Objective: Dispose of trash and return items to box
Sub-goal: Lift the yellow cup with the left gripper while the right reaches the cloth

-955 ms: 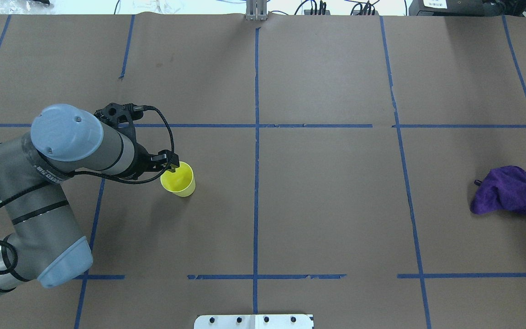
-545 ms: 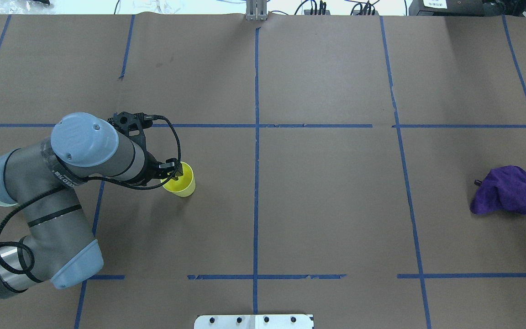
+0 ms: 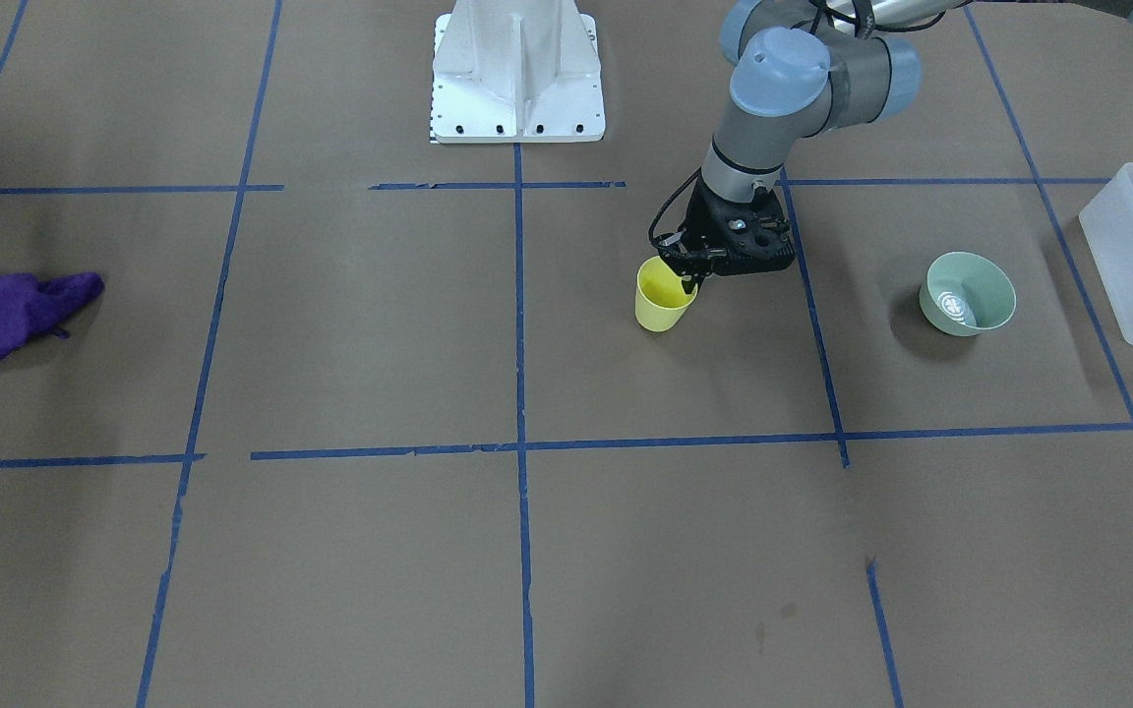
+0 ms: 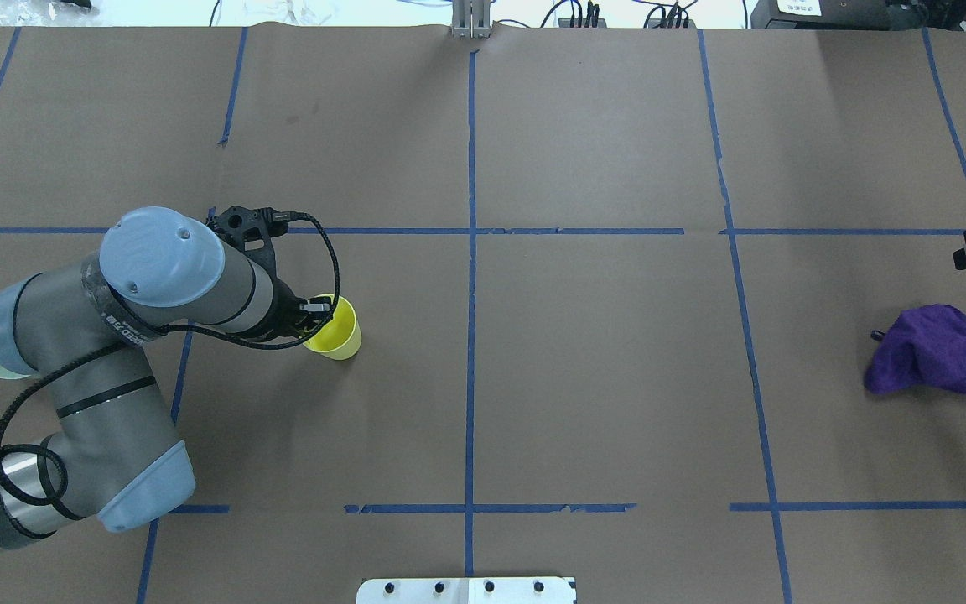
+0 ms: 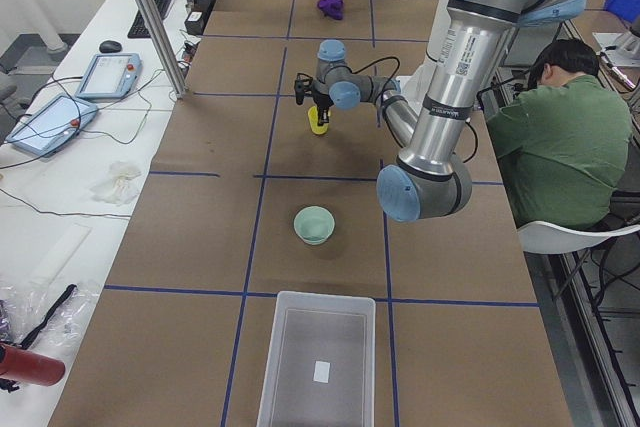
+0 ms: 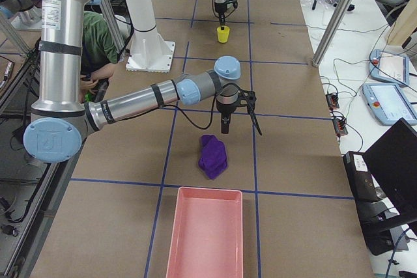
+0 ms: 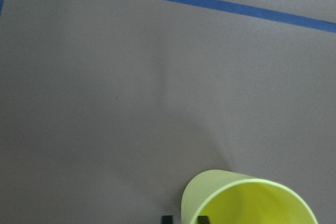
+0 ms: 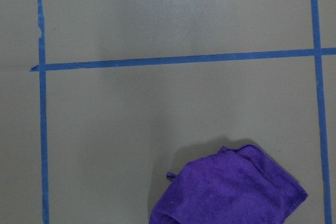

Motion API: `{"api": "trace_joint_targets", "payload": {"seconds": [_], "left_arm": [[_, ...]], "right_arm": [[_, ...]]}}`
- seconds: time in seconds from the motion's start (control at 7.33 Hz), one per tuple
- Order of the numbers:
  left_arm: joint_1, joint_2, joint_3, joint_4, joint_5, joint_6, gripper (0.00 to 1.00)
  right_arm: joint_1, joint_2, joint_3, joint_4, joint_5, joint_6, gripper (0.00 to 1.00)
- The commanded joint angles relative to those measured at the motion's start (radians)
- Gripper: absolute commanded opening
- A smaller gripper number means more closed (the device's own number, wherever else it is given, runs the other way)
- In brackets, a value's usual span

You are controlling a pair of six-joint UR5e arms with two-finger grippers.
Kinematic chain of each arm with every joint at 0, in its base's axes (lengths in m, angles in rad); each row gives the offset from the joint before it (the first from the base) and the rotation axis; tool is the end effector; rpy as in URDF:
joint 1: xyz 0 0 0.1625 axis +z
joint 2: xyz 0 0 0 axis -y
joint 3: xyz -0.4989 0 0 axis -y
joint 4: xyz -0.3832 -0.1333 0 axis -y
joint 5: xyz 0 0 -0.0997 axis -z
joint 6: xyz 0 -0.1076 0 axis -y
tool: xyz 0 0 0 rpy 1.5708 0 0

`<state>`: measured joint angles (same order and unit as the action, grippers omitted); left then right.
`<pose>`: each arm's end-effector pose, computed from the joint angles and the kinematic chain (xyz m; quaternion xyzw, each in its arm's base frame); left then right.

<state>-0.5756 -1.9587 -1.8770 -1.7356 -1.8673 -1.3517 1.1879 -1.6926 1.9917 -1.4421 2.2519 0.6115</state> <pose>0.4699 -0.4264 0.3709 0.0355 0.4317 -0.0989 0.8959 -0.1002 -0.4242 0.5795 0.0202 -0.3823 0.0346 0.9232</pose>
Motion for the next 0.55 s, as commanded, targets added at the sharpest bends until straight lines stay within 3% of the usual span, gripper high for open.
{"api": "trace_joint_targets", "payload": {"seconds": [0.0, 0.41], "left_arm": [[-0.147, -0.020, -0.127, 0.190, -0.083, 0.067, 0.00], [-0.275, -0.028, -0.176, 0.281, -0.107, 0.213, 0.00]], "right_arm": [[-0.086, -0.021, -0.037, 0.087, -0.069, 0.066, 1.00], [-0.230, -0.041, -0.151, 0.300, -0.150, 0.221, 1.00]]}}
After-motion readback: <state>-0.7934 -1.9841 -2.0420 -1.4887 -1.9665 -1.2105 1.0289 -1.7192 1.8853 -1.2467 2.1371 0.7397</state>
